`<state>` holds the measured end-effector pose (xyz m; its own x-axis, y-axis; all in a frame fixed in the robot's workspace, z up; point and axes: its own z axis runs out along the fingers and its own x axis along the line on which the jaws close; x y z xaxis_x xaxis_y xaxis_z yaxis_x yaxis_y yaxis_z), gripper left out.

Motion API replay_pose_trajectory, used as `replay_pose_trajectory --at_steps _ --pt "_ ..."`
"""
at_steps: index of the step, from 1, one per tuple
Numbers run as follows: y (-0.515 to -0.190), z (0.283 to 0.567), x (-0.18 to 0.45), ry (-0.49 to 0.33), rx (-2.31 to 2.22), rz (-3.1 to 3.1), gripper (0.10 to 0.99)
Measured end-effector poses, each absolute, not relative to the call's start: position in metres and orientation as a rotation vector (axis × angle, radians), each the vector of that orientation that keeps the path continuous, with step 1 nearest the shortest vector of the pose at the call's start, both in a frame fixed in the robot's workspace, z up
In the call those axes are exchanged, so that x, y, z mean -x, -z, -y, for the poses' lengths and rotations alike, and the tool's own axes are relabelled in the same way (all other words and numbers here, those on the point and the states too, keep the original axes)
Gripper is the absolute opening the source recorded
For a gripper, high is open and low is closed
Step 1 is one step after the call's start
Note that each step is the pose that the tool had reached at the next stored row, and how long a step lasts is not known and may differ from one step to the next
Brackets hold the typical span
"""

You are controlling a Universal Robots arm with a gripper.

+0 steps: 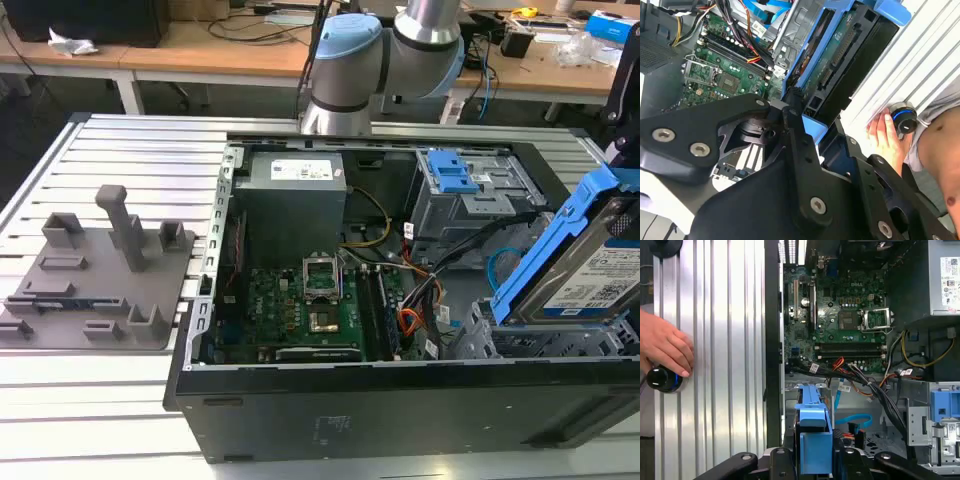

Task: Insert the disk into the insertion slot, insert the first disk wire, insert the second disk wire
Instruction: 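Insert the disk into the insertion slot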

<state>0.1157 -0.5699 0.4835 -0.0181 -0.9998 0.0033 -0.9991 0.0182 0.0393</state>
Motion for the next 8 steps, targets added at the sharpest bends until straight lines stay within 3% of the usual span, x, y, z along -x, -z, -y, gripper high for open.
replay_pose_trajectory --at_steps 8 --pt "-0.4835 0.5699 -0.1157 0.04 -2.18 2.22 0.365"
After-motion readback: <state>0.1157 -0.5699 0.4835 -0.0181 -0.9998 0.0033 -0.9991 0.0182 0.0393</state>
